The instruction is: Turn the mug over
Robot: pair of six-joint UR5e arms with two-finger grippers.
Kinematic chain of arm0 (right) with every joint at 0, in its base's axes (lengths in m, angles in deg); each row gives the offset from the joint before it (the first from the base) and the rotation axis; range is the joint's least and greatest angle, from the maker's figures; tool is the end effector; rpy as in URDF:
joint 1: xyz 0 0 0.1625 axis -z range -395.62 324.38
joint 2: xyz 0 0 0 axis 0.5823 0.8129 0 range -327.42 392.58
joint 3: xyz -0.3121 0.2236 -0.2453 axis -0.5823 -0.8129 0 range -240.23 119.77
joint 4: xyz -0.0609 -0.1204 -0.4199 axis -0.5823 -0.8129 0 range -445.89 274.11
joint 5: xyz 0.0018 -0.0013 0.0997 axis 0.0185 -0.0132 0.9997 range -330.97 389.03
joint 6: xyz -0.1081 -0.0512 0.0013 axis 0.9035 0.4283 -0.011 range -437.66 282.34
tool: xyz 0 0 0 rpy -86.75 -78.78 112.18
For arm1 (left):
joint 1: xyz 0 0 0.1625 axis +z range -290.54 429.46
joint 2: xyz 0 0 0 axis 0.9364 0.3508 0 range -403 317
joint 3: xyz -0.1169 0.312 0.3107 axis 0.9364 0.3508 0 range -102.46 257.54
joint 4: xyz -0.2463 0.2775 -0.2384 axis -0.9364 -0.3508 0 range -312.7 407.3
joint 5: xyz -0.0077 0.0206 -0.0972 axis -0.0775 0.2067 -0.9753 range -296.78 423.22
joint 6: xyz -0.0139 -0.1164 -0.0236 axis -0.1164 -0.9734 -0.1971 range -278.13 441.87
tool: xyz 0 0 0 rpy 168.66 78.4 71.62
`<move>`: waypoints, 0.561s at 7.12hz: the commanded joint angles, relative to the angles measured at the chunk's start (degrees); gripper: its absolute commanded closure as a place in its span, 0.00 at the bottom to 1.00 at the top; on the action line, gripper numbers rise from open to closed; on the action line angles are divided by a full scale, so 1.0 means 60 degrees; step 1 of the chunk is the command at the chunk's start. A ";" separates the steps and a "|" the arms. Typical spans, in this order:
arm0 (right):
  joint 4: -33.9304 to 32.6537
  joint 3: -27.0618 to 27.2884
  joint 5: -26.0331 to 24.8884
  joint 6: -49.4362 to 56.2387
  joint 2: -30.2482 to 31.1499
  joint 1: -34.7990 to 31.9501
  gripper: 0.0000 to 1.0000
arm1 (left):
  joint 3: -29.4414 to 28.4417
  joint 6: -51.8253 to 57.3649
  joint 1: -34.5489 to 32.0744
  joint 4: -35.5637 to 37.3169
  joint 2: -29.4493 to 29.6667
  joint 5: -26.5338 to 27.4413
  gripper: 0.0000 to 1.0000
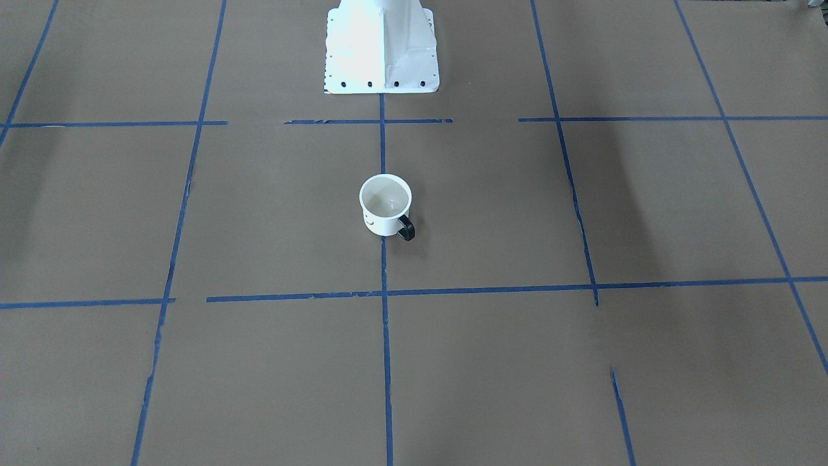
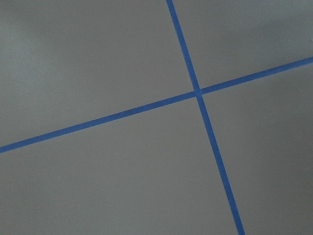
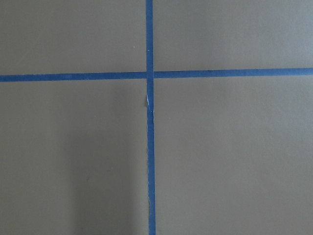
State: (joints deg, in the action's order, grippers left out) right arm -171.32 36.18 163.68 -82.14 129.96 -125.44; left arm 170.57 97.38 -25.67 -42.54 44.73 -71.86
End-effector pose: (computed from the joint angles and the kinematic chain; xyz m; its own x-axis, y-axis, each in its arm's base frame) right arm 0.0479 -0.4668 0.7001 0.7093 0.0318 0.7042 -0.0525 0.9986 0.0078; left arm -0.0934 -0.4965 0.6956 0.7022 0.2125 -0.6796 -0.1021 0.9746 0.1993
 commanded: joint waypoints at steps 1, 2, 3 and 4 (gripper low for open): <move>0.0000 0.0002 0.0000 0.0000 0.0000 0.0000 0.00 | 0.0244 -0.0036 0.0005 0.1556 0.0525 -0.0016 0.00; 0.0000 0.0002 0.0000 0.0000 0.0000 0.0000 0.00 | 0.0257 -0.0022 0.0005 0.1527 0.0554 -0.0030 0.00; 0.0000 -0.0013 0.0000 0.0000 0.0000 0.0000 0.00 | 0.0388 -0.0515 0.0020 0.1526 0.0583 -0.0060 0.00; 0.0000 0.0002 0.0000 0.0000 0.0000 0.0000 0.00 | 0.0491 -0.1651 0.0063 0.1207 0.0627 -0.0031 0.00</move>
State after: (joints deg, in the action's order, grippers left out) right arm -171.32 36.17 163.67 -82.14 129.96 -125.44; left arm 172.78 93.50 -25.50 -33.98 48.19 -72.09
